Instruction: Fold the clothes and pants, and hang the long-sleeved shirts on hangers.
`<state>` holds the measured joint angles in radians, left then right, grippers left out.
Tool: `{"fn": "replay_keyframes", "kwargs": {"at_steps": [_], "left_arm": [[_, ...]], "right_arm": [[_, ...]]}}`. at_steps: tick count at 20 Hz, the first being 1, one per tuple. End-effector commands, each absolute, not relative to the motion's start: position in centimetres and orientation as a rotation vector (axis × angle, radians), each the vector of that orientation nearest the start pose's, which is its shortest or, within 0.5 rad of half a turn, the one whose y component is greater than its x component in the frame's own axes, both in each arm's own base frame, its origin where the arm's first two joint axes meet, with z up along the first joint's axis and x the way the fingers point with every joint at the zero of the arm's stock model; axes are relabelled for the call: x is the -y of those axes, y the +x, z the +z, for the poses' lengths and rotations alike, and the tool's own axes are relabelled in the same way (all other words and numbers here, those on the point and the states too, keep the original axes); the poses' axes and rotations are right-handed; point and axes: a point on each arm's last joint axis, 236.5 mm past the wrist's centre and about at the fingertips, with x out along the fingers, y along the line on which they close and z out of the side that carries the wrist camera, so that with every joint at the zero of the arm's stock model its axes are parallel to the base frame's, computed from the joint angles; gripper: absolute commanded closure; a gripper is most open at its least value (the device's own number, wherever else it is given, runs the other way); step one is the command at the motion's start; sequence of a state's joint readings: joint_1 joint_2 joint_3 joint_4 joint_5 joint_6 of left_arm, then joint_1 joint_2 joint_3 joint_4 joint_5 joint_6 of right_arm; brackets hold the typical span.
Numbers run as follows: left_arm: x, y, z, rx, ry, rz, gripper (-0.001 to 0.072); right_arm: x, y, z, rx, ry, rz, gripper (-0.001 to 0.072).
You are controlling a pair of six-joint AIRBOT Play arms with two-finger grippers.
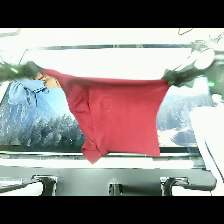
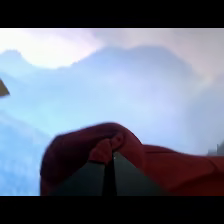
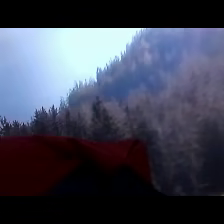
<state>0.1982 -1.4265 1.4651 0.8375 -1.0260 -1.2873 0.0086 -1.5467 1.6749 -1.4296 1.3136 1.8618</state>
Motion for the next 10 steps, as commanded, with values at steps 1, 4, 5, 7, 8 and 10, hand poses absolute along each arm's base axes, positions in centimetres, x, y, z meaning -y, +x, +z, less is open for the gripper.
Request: {"fn": "replay_keyframes", "kwargs": {"at_steps": [1,4,5,7,8,10], "left_arm": [[6.7,44.9,2.9,-1.24,-0.585,-0.439,0.0683],[7.7,43.0,0.9,-1.387,-0.664,-0.438,0.0683],[7.5,43.0,1.0,-1.389,-0.679,-0.425,0.0618],[6.8,42.6,1.5,-1.41,-0.727,-0.391,0.0028],[6.2,41.9,1.5,-1.44,-0.739,-0.388,-0.0001],[4.5,39.3,0.3,-1.552,-0.692,-0.34,0.0]], "right_arm": [[-8.1,46.5,0.8,-1.403,0.525,-0.007,0.0674],[-7.6,47.1,0.5,-1.378,0.501,-0.021,0.0672],[-6.4,48.0,1.3,-1.324,0.494,-0.043,0.0596],[-3.4,48.4,3.8,-1.255,0.491,-0.065,0.0129],[-1.1,47.8,4.9,-1.244,0.479,-0.086,0.0088],[4.1,43.9,5.2,-1.342,0.484,-0.16,0.0089]]}}
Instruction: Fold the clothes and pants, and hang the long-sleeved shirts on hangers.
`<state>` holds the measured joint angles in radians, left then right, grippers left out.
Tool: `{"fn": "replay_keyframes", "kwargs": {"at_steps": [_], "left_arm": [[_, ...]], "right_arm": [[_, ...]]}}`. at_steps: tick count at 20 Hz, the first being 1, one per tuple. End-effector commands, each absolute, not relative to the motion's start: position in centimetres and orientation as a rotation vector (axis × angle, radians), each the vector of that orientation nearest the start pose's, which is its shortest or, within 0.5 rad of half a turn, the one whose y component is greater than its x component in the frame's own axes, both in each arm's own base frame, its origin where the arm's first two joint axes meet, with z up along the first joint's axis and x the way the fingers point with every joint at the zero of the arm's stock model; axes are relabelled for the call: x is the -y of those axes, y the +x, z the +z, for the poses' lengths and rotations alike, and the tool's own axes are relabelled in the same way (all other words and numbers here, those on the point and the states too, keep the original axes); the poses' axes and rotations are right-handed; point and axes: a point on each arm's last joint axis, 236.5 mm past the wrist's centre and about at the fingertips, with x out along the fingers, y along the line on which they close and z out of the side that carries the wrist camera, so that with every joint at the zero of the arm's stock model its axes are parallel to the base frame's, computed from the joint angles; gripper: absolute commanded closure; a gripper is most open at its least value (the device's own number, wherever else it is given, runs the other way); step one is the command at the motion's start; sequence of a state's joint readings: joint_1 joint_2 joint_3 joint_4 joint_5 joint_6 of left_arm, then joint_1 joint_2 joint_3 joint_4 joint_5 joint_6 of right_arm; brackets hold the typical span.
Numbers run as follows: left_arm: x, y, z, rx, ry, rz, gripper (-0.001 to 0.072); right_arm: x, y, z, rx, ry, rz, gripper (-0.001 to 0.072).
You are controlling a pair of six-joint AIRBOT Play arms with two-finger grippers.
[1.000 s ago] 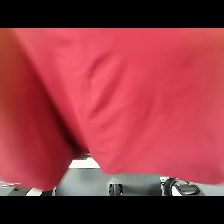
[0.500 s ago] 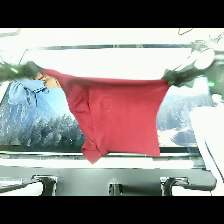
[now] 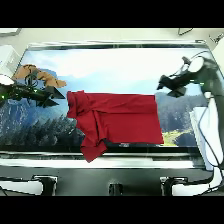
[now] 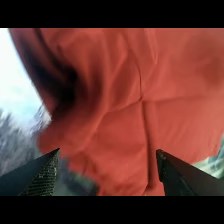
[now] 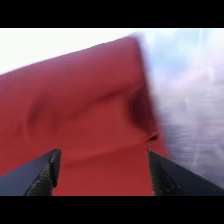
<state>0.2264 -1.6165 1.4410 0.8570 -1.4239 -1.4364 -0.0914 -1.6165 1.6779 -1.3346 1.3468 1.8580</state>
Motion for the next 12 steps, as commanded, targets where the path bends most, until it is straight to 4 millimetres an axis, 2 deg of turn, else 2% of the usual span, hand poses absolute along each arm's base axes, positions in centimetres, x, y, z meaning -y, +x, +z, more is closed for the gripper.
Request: {"fn": "replay_keyframes", "kwargs": {"at_steps": [1,3,4,5,8,10,11,12], "left_arm": [[3.7,37.7,-0.8,-1.621,-0.644,-0.306,0.0],[4.3,34.2,-3.3,-1.732,-0.609,-0.283,0.0001],[5.3,32.5,-4.7,-1.771,-0.612,-0.286,0.0001],[6.5,30.7,-6.1,-1.801,-0.609,-0.307,0.0002],[11.3,25.5,-9.1,-1.855,-0.602,-0.462,0.0004],[13.8,23.8,-9.9,-1.863,-0.639,-0.526,0.0006],[15.0,23.6,-9.9,-1.851,-0.657,-0.557,0.0059],[15.9,23.6,-9.8,-1.84,-0.672,-0.573,0.0147]], "right_arm": [[5.8,41.0,4.4,-1.448,0.485,-0.165,0.0092],[7.0,35.0,2.4,-1.669,0.504,-0.141,0.0092],[6.8,32.7,1.2,-1.741,0.522,-0.13,0.0091],[6.3,31.4,-0.1,-1.77,0.529,-0.121,0.0086],[3.2,29.2,-3.6,-1.774,0.607,-0.047,0.0076],[1.4,28.7,-4.9,-1.775,0.673,0.004,0.0058],[0.8,28.7,-5.3,-1.768,0.694,0.023,0.0057],[0.4,28.9,-5.4,-1.759,0.714,0.036,0.0058]]}}
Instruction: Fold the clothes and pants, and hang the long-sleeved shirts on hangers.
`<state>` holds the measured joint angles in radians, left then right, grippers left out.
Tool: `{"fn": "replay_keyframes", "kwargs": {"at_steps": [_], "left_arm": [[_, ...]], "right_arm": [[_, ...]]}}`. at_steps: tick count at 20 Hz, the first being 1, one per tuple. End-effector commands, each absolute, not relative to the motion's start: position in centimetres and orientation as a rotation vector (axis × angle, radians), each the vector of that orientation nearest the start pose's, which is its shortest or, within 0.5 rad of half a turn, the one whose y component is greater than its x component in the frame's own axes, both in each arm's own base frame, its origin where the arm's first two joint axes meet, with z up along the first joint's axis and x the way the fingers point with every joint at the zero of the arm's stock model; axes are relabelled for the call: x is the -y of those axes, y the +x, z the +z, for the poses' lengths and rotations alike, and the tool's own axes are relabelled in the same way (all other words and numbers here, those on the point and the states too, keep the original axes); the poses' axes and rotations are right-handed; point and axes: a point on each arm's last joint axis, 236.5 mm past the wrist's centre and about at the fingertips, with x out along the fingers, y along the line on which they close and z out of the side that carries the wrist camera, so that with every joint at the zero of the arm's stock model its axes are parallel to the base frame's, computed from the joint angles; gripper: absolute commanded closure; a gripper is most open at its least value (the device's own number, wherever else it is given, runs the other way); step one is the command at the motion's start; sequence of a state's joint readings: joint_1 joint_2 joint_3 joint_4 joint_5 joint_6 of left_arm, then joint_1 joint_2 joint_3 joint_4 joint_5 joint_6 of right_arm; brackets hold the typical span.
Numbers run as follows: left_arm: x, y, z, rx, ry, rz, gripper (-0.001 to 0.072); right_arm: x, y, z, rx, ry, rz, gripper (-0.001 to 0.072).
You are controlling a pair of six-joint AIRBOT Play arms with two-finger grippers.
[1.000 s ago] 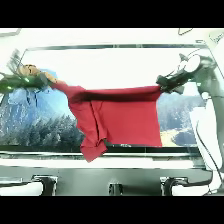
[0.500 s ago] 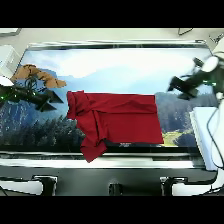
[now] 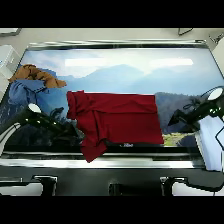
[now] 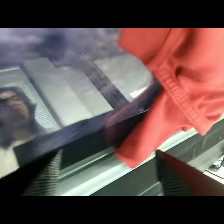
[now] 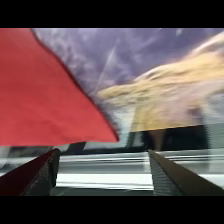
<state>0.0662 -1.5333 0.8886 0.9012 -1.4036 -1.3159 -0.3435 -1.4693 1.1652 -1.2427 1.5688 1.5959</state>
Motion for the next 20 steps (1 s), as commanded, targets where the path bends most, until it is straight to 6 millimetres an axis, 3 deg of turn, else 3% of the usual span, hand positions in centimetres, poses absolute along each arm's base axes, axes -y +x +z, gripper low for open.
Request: {"fn": "replay_keyframes", "kwargs": {"at_steps": [1,4,7,9,10,14,20], "left_arm": [[16.7,23.7,-9.8,-1.829,-0.68,-0.582,0.0147],[18.3,23.9,-10.3,-1.814,-0.647,-0.577,0.0157],[19.3,23.5,-10.6,-1.819,-0.617,-0.575,0.0376],[19.7,23.2,-10.6,-1.825,-0.605,-0.585,0.0635],[19.7,23.2,-10.6,-1.827,-0.603,-0.59,0.0684],[19.4,23.6,-10.4,-1.813,-0.612,-0.584,0.0685],[19.4,24.0,-9.3,-1.772,-0.6,-0.597,0.0684]], "right_arm": [[0.2,28.9,-5.5,-1.754,0.721,0.038,0.0059],[0.4,29.3,-5.7,-1.739,0.72,0.033,0.0059],[0.4,29.3,-5.8,-1.736,0.715,0.032,0.0061],[0.3,28.9,-6.3,-1.744,0.722,0.027,0.0062],[0.1,28.4,-6.9,-1.756,0.731,0.022,0.0063],[-1.8,26.4,-9.3,-1.78,0.801,0.045,0.0082],[-3.2,26.4,-10.7,-1.743,0.883,0.044,0.0118]]}}
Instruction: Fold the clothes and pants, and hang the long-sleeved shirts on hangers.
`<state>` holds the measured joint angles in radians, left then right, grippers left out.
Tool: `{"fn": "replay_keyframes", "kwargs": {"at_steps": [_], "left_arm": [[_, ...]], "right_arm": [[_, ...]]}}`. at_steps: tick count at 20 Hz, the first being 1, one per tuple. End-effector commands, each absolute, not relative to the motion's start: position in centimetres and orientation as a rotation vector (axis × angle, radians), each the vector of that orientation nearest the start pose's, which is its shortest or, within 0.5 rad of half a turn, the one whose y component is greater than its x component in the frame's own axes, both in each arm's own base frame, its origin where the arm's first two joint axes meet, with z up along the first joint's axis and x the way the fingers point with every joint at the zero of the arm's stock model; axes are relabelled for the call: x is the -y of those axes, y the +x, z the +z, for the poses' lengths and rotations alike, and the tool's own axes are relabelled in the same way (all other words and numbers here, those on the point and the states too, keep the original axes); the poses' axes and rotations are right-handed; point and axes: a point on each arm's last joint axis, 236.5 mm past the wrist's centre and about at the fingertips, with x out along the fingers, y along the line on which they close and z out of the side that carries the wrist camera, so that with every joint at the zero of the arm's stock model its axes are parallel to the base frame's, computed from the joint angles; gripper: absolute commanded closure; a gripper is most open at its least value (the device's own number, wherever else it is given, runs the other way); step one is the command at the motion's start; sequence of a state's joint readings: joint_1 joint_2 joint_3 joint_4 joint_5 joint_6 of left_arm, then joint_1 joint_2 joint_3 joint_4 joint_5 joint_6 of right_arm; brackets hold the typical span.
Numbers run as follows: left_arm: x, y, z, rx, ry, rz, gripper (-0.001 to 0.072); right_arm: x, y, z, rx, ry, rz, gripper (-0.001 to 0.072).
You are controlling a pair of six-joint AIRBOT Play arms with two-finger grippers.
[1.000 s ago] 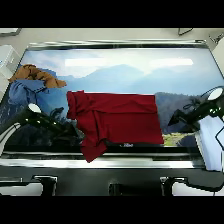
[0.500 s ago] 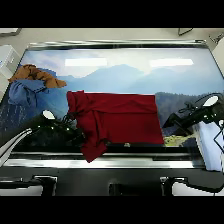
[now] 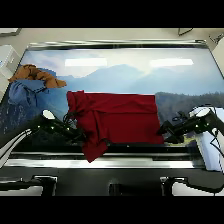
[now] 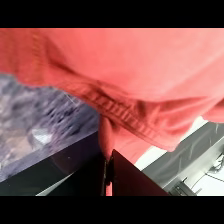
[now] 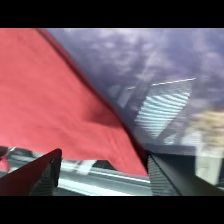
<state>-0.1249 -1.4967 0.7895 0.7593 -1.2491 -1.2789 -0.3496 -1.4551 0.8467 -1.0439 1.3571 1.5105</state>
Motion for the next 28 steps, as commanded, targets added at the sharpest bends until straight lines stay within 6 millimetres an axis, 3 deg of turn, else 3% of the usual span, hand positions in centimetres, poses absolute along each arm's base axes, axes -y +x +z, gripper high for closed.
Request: {"fn": "replay_keyframes", "kwargs": {"at_steps": [1,2,4,5,6,8,10,11,12,13,14,15,16,17,18,19,20,22,24,26,28], "left_arm": [[19.4,24.0,-9.2,-1.768,-0.599,-0.598,0.0685],[19.4,24.1,-9.0,-1.764,-0.598,-0.599,0.0684],[19.4,24.1,-8.8,-1.757,-0.598,-0.6,0.0685],[19.4,24.2,-8.6,-1.751,-0.596,-0.602,0.0684],[19.4,24.2,-8.3,-1.744,-0.592,-0.608,0.0684],[19.3,25.2,-6.8,-1.696,-0.585,-0.624,0.0685],[18.7,28.3,-3.0,-1.549,-0.562,-0.644,0.0686],[18.1,30.6,0.2,-1.437,-0.542,-0.652,0.0686],[17.1,33.2,4.7,-1.288,-0.51,-0.657,0.0685],[15.8,35.5,10.0,-1.128,-0.474,-0.652,0.0686],[14.0,37.4,17.0,-0.938,-0.424,-0.635,0.0686],[12.2,38.1,24.8,-0.733,-0.368,-0.606,0.0685],[10.5,37.5,32.3,-0.544,-0.317,-0.569,0.0685],[9.1,35.4,40.2,-0.333,-0.245,-0.526,0.0685],[8.1,32.8,46.4,-0.153,-0.188,-0.48,0.0685],[7.8,29.3,52.0,0.018,-0.137,-0.44,0.0685],[7.9,26.0,55.8,0.146,-0.112,-0.415,0.0685],[8.6,20.3,60.6,0.343,-0.103,-0.395,0.0685],[8.6,16.7,63.3,0.476,-0.098,-0.375,0.0685],[8.1,15.5,64.9,0.553,-0.111,-0.358,0.0685],[7.4,16.7,64.6,0.54,-0.106,-0.335,0.0685]], "right_arm": [[-3.3,26.0,-10.9,-1.751,0.887,0.042,0.0121],[-3.4,25.7,-11.0,-1.761,0.893,0.041,0.0132],[-3.4,25.6,-11.3,-1.761,0.895,0.036,0.0228],[-3.6,25.9,-11.1,-1.749,0.901,0.048,0.0491],[-3.8,26.2,-10.8,-1.737,0.912,0.059,0.0674],[-3.9,27.9,-9.1,-1.669,0.883,0.126,0.0677],[-2.6,31.5,-5.2,-1.526,0.804,0.155,0.0677],[-1.7,34.1,-1.9,-1.417,0.741,0.174,0.0677],[-0.6,36.8,2.6,-1.277,0.664,0.189,0.0677],[0.6,39.8,8.9,-1.089,0.576,0.19,0.0676],[1.8,42.1,16.9,-0.863,0.484,0.178,0.0676],[2.6,43.0,25.2,-0.638,0.402,0.16,0.0676],[3.1,42.2,34.5,-0.388,0.314,0.131,0.0675],[3.0,39.5,42.9,-0.166,0.239,0.107,0.0675],[2.5,35.9,49.0,-0.003,0.191,0.087,0.0675],[1.6,32.2,53.3,0.118,0.174,0.079,0.0675],[0.5,28.6,56.3,0.21,0.167,0.082,0.0675],[-1.2,23.7,58.8,0.301,0.138,0.092,0.0675],[-1.9,21.3,59.9,0.351,0.121,0.091,0.0675],[-1.9,20.6,60.7,0.388,0.12,0.088,0.0675],[-1.6,21.2,60.7,0.389,0.129,0.086,0.0675]]}}
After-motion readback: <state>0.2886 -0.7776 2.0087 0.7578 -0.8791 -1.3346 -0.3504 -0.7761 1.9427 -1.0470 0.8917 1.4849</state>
